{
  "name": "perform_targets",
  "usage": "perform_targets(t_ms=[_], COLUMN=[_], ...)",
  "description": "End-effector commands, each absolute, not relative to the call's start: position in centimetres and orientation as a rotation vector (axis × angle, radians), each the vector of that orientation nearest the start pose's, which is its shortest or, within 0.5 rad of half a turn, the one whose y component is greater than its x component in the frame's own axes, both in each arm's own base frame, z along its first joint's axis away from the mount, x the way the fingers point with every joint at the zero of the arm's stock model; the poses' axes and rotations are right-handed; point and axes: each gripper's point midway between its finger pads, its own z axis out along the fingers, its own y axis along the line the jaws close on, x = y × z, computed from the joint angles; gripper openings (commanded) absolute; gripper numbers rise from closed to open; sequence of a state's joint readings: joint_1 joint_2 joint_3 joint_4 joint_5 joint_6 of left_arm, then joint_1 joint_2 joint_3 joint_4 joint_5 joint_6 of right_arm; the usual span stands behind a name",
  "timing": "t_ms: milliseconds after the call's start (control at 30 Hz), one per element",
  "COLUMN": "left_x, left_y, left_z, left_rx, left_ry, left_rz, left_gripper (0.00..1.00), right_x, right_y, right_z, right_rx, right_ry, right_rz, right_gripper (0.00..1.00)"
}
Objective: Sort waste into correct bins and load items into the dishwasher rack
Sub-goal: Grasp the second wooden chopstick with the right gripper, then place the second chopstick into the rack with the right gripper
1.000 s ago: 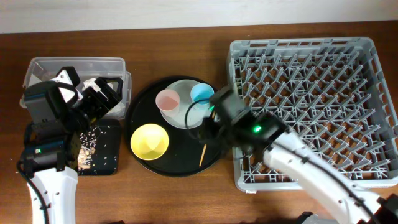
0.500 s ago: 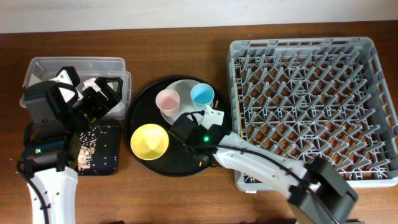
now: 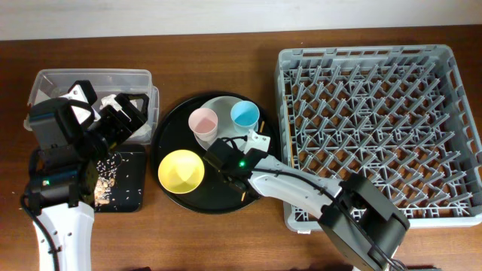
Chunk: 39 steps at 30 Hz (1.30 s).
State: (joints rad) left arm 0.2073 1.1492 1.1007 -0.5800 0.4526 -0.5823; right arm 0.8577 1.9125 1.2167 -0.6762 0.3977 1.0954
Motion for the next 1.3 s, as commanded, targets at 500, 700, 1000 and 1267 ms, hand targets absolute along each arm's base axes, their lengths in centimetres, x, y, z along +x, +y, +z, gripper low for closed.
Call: perform_targets(t_ms=[500, 700, 1000, 1267], left_x=[35.3, 35.3, 35.3, 35.3], left_y=[0.0, 0.0, 0.0, 0.0], left_z=[27.6, 27.6, 27.6, 27.6], left_rx=[-0.578, -0.578, -0.578, -0.578], left_ry=[2.113, 2.113, 2.113, 2.113], left_rz=[-0.684, -0.684, -0.684, -0.684], left_gripper=[0.99, 0.99, 0.99, 0.99], right_x=[30.4, 30.0, 30.6, 31.6], right_y=[24.8, 25.0, 23.3, 22.3], right_z=[-0.5, -0.7, 4.3, 12.0], right_rx=[0.385, 0.384, 0.449, 0.113], right_ry=[2.69, 2.716, 2.675, 2.587], right_rz=[-0.112, -0.101, -0.044, 0.038], right_gripper=[0.26, 0.14, 0.04, 0.04])
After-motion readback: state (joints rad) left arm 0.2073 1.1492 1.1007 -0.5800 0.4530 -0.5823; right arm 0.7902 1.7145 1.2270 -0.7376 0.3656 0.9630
